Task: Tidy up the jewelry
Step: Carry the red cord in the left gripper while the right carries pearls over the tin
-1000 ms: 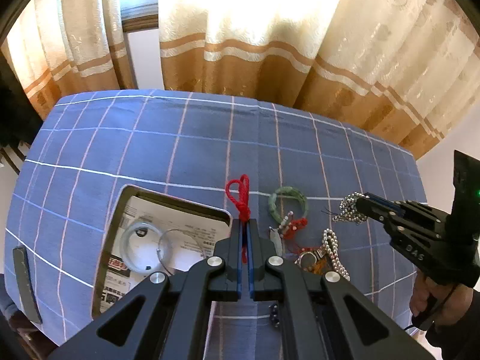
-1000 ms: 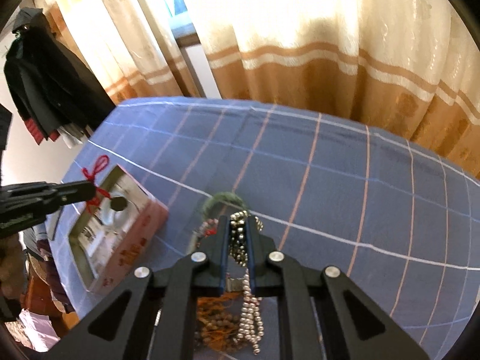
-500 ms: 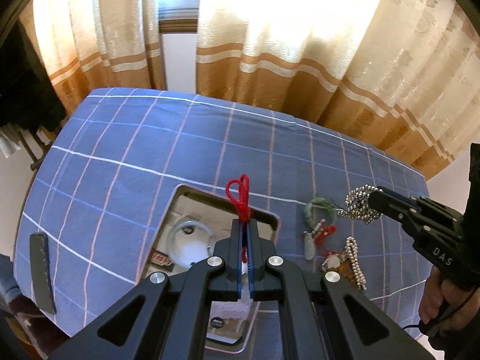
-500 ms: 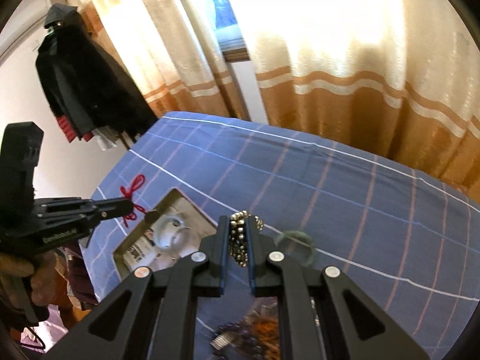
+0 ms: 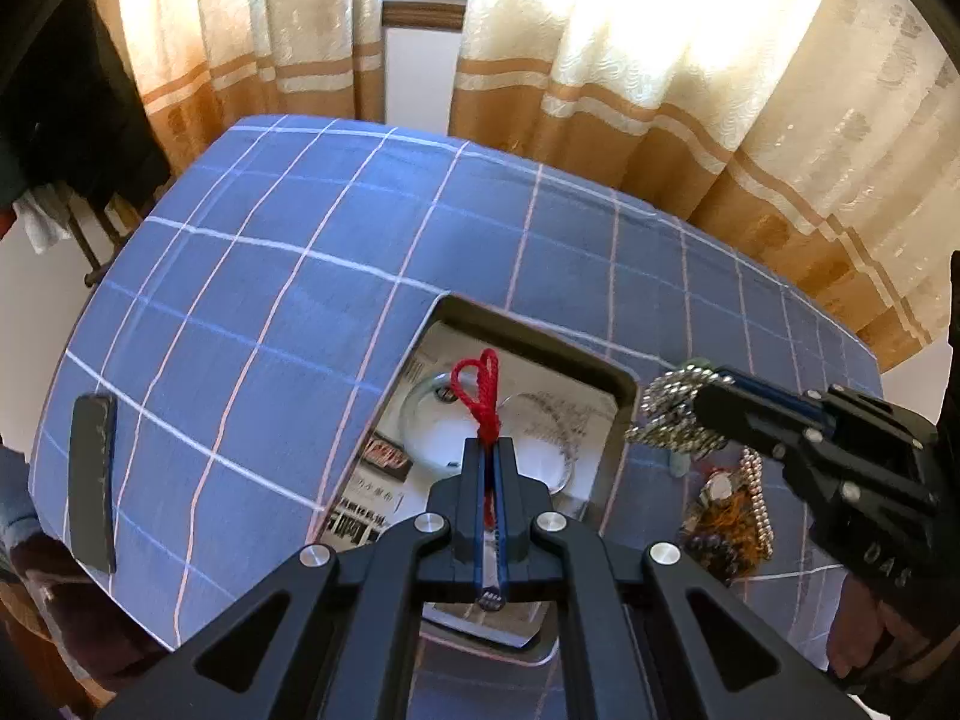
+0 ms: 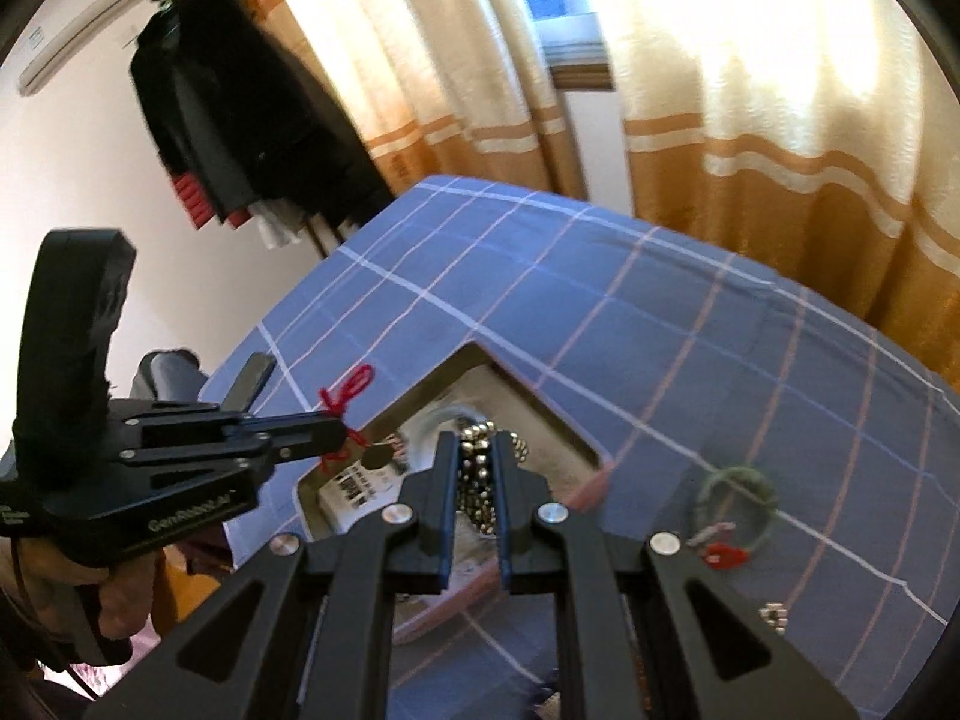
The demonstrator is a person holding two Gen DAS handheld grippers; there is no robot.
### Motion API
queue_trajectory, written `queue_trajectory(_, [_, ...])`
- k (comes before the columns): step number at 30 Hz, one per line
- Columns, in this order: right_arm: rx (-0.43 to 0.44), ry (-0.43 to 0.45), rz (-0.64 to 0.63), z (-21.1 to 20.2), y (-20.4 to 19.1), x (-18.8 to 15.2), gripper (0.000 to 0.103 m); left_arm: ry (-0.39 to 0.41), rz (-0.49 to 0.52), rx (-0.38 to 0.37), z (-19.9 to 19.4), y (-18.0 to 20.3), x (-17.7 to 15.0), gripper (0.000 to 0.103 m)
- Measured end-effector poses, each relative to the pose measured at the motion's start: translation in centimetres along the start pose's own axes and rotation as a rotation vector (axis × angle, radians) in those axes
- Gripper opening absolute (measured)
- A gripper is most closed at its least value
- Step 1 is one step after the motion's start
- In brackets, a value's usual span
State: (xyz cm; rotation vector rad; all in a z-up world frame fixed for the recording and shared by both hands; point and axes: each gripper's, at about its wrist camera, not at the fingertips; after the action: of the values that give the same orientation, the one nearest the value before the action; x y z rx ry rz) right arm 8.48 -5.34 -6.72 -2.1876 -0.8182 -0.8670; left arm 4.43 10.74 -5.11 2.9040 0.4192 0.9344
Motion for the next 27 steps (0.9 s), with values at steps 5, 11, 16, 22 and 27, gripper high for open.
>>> queue_trajectory(5, [0.043,-0.029,-0.038,1.5,-2.3,-0.6,0.013,-0.017,-0.02,0.023,0.2,-1.5,-0.9,0.001])
queue_trajectory(11, [0.063,-0.061,-0.065,3.1,-3.9,-1.5,0.013,-0.044,-0.035,0.04,0.7,-2.8,-2.1,0.001])
queue_trajectory(16, [0.072,-0.081,-0.075,3.8,-4.7,-2.0,0.013,-0.057,-0.043,0.043,0.8,-3.6,-2.9,0.001])
queue_trajectory(22, [0.068,-0.099,-0.081,4.5,-5.2,-2.4,0.013,-0.066,-0.045,0.039,1.1,-4.1,-3.4,0.001])
queue_trajectory(27, [0.065,-0.116,-0.087,5.0,-5.5,-2.9,0.013,-0.08,-0.04,0.037,1.6,-4.4,-3.8,0.001])
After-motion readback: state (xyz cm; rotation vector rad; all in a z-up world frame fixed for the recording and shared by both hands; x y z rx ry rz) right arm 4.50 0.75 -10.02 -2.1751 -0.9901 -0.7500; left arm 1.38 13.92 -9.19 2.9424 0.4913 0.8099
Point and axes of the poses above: each gripper's, at about its wrist camera, not at the fingertips, and z roughly the way its jaws point, y to its right, x to its top, and after that the axes turned 9 degrees about y, right-handed
